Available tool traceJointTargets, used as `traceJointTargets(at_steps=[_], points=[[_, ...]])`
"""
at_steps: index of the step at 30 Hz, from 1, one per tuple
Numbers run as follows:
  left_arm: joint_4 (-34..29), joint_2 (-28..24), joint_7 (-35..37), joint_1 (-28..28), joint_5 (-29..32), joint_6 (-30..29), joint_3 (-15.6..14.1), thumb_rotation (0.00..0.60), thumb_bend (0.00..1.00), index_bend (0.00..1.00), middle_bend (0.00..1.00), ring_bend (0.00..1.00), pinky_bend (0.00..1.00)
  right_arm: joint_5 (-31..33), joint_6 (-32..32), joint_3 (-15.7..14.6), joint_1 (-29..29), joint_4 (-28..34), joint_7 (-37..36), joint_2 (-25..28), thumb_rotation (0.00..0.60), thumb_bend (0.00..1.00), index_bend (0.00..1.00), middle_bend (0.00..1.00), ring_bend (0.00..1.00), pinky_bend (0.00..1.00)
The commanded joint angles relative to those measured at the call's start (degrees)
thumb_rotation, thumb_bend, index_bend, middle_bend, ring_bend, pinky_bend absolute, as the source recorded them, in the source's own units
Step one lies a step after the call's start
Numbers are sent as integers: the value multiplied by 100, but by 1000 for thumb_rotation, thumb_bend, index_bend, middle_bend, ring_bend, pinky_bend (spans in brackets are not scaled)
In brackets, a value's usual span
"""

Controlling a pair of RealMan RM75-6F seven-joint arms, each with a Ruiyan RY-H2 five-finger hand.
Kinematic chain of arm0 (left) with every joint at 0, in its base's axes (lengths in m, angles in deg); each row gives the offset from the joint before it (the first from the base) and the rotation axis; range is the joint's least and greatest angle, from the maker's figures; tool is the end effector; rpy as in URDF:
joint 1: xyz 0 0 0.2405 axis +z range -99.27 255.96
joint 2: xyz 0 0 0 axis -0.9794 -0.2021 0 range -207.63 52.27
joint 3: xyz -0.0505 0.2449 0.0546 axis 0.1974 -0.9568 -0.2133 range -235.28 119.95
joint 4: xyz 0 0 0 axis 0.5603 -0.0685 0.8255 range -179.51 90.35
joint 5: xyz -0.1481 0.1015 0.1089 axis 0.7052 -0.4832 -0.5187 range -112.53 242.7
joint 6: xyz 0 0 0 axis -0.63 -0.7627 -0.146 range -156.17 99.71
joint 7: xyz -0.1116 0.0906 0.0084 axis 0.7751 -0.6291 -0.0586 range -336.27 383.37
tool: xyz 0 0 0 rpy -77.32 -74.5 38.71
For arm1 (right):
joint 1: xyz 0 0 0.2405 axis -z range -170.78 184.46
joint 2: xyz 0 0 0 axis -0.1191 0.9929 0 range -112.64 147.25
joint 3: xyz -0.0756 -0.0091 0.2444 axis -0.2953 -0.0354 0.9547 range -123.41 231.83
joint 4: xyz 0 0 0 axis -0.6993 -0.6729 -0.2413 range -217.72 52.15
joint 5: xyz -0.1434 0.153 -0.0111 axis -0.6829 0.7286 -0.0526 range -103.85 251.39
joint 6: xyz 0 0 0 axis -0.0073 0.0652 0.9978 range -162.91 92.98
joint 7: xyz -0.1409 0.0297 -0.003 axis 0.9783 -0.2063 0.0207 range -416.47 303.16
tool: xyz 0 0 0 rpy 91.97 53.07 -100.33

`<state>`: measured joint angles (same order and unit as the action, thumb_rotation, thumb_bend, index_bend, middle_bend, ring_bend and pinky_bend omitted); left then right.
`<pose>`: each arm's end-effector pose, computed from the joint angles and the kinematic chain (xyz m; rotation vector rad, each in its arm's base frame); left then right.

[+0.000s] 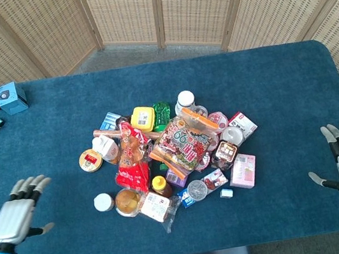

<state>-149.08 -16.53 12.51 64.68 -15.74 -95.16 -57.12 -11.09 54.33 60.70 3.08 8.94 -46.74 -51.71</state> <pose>-0.2698 0.2027 0.1122 -1.6756 -1.0629 -0.7332 -0.3031 -0.1868 0.1529 1.3049 -0.7586 0.8835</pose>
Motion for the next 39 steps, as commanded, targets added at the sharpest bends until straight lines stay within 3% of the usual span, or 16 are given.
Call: traceJointTargets(at_steps=[1, 11, 23, 33, 36, 39], points=[[-32, 365, -333, -338, 183, 389, 85, 600, 26, 103, 0, 0, 0, 16, 0, 12, 2, 6, -26, 11, 493, 0, 0, 0, 0, 0], [-13, 1078, -1027, -867, 834, 881, 253, 600, 25, 106, 0, 0, 0, 49, 23, 49, 15, 37, -127, 75, 500, 0, 0, 0, 0, 0], [96, 1538, -1401, -1173, 1208, 944, 253, 600, 28, 141, 73, 0, 0, 54, 12, 51, 13, 57, -167, 97, 492, 0, 0, 0, 0, 0], [259, 1886, -1650, -1308, 1271, 846, 147, 600, 25, 264, 259, 0, 3, 71, 22, 68, 19, 71, -213, 120, 494, 0, 0, 0, 0, 0], [350, 1983, -1717, -1316, 1213, 761, 109, 600, 26, 330, 339, 0, 24, 67, 29, 72, 19, 69, -221, 119, 496, 0, 0, 0, 0, 0], [451, 2090, -1759, -1306, 1142, 631, 94, 600, 27, 404, 479, 49, 56, 68, 34, 75, 21, 73, -240, 123, 494, 0, 0, 0, 0, 0]])
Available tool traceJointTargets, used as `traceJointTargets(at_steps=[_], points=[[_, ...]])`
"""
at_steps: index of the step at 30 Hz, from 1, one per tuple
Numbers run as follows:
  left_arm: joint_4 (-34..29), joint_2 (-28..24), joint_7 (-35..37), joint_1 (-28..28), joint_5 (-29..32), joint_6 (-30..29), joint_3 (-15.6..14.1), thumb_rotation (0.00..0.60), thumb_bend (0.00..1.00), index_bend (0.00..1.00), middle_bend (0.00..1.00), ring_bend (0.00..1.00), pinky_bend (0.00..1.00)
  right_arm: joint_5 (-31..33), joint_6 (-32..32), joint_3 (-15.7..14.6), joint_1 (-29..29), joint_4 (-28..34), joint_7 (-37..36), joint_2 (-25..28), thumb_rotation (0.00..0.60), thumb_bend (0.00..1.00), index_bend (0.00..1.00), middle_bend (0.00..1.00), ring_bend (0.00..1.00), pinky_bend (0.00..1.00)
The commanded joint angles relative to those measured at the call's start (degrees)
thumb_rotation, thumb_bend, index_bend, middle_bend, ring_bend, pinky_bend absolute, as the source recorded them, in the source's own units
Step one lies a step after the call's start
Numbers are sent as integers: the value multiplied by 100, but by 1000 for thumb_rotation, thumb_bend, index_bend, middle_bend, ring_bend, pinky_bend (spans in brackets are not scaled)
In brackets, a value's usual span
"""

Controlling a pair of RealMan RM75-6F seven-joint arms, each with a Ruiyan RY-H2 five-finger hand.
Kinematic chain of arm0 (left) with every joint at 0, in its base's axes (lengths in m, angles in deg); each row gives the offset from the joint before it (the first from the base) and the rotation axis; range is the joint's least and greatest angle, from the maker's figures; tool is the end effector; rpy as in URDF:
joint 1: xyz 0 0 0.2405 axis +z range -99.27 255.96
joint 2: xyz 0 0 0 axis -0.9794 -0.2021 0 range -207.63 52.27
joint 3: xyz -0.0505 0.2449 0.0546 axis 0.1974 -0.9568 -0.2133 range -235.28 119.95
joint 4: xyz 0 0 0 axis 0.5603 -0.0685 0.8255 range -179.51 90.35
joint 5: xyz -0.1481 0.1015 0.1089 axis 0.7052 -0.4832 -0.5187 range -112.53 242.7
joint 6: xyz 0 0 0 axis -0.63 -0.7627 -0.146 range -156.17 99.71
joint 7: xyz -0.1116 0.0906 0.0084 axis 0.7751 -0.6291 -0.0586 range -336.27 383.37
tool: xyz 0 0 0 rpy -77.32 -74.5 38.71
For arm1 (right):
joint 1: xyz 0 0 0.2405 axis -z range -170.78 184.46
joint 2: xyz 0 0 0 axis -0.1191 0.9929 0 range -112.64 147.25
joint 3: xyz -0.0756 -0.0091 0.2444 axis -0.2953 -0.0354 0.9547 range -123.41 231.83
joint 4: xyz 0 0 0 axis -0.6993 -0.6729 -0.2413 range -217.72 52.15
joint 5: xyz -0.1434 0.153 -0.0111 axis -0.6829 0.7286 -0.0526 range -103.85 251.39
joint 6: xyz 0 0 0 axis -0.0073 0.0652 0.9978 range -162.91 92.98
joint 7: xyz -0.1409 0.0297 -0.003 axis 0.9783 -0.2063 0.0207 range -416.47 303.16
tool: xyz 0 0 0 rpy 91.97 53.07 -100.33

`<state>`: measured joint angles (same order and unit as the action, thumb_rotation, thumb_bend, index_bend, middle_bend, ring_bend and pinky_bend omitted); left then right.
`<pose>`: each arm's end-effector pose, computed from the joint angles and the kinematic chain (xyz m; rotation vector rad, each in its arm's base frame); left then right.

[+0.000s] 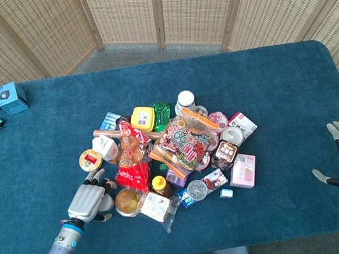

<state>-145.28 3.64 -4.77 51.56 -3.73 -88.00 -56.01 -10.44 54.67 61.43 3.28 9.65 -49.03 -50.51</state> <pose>-0.2006 0.2404 -0.0014 -1.9097 -1.0418 -0.7454 -0.3034 -0.1880 0.1618 1.2745 -0.7740 0.9120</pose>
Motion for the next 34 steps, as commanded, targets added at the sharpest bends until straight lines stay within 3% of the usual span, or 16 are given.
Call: traceJointTargets(at_steps=[1, 8, 16, 24, 34], points=[[103, 101, -49, 9, -86, -125, -23, 600, 27, 419, 526, 76, 69, 3, -1, 2, 1, 5, -14, 6, 495, 0, 0, 0, 0, 0], [228, 239, -170, 36, -211, -348, -64, 600, 33, 540, 649, 276, 183, 1, 2, 1, 1, 10, 3, 3, 492, 0, 0, 0, 0, 0], [41, 92, -125, 47, -221, -521, 28, 600, 35, 566, 632, 279, 221, 20, -4, 7, 2, 19, 2, 8, 494, 0, 0, 0, 0, 0], [-630, -431, -40, 83, -445, -945, 277, 600, 34, 562, 628, 298, 287, 9, 6, 2, 6, 39, 17, 11, 496, 0, 0, 0, 0, 0], [-1049, -847, -63, 86, -537, -1186, 461, 600, 35, 549, 619, 297, 293, -11, 0, -15, 2, 48, 71, -4, 494, 0, 0, 0, 0, 0]])
